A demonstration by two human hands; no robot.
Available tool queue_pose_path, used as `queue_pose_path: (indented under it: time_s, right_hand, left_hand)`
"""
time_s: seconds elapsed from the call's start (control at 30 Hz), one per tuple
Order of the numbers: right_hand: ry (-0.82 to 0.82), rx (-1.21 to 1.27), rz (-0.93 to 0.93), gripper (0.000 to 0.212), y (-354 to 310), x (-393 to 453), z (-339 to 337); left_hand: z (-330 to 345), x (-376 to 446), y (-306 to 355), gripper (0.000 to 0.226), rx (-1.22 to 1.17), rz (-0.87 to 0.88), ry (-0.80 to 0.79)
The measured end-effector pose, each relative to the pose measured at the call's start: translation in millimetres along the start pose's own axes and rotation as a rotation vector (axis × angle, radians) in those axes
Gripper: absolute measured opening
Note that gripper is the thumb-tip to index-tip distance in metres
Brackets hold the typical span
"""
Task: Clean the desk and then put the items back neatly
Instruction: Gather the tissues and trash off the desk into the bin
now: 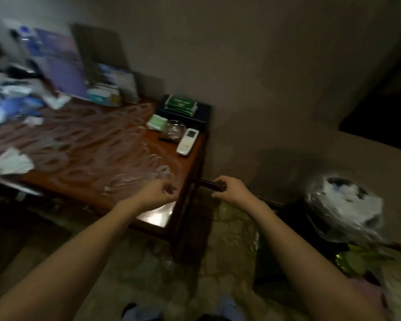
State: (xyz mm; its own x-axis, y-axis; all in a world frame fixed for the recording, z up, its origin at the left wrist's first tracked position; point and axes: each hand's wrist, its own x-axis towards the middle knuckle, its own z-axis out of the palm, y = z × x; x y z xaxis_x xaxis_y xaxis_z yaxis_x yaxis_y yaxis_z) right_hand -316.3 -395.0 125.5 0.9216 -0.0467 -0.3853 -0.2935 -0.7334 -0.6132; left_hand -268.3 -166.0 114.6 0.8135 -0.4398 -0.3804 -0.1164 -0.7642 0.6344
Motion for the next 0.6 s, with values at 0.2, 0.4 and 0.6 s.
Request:
queue_pose_path:
  time_s: [0.2,0.4,0.6]
  right_hand:
    - [-0.172,-0.052,-0.198,0.049,-164,56,141]
    - [-0.301,-0.062,-0.296,0.052,-276,91,238]
    - [-0.387,-0.109,-0.379,0.045,-338,135,302]
  left_hand:
    - [-109,-74,-160,0.034,-0.028,-0.192,0.157]
    - [-178,-133,-268,0.034,-0.094,-0.34,0.285]
    - [-205,-158,-347,0.034,-0.137,-0.451,0.304]
